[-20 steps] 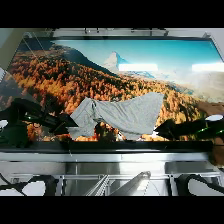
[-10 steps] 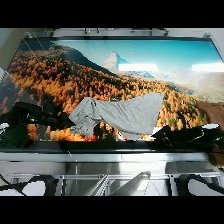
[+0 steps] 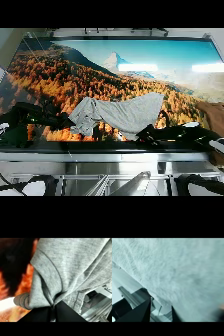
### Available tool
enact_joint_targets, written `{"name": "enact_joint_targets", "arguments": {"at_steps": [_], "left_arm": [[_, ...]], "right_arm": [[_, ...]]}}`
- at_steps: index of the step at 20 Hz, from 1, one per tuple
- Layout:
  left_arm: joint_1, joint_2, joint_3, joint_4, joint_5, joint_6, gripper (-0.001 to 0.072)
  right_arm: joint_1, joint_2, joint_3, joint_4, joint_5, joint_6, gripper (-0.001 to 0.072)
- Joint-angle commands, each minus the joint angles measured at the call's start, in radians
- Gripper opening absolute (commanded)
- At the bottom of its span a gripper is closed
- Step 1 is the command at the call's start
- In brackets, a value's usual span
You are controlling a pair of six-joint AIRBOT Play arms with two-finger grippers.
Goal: Fold the shirts.
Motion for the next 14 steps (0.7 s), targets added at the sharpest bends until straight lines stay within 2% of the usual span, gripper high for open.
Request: {"name": "enact_joint_targets", "arguments": {"at_steps": [1, 2, 4, 7, 9, 11, 14], "left_arm": [[0.0, 0.001, 0.0, 0.001, -0.002, 0.002, 0.0028], [0.0, 0.001, 0.0, 0.001, -0.003, 0.005, 0.0028], [0.0, 0.002, 0.0, -0.001, -0.002, 0.005, 0.0027], [0.0, 0.07, 0.013, -0.003, 0.025, 0.005, 0.0026], [0.0, 0.187, 0.092, -0.022, 0.137, 0.005, 0.0026], [0.0, 0.342, 0.24, -0.056, 0.266, 0.002, 0.0026], [0.011, 0.568, 0.546, -0.043, 0.284, -0.015, 0.0027]], "right_arm": [[0.102, -0.041, 0.015, 0.124, -0.09, -0.008, 0.0358], [0.102, -0.041, 0.024, 0.126, -0.088, -0.008, 0.035], [0.102, -0.04, 0.043, 0.127, -0.061, -0.037, 0.0035], [0.094, 0.029, 0.07, 0.214, 0.08, -0.105, 0.0016], [0.039, 0.17, 0.119, 0.317, 0.212, -0.122, 0.0016], [-0.089, 0.383, 0.223, 0.421, 0.306, -0.118, 0.0016], [-0.409, 0.675, 0.503, 0.438, 0.278, -0.041, 0.0016]]}}
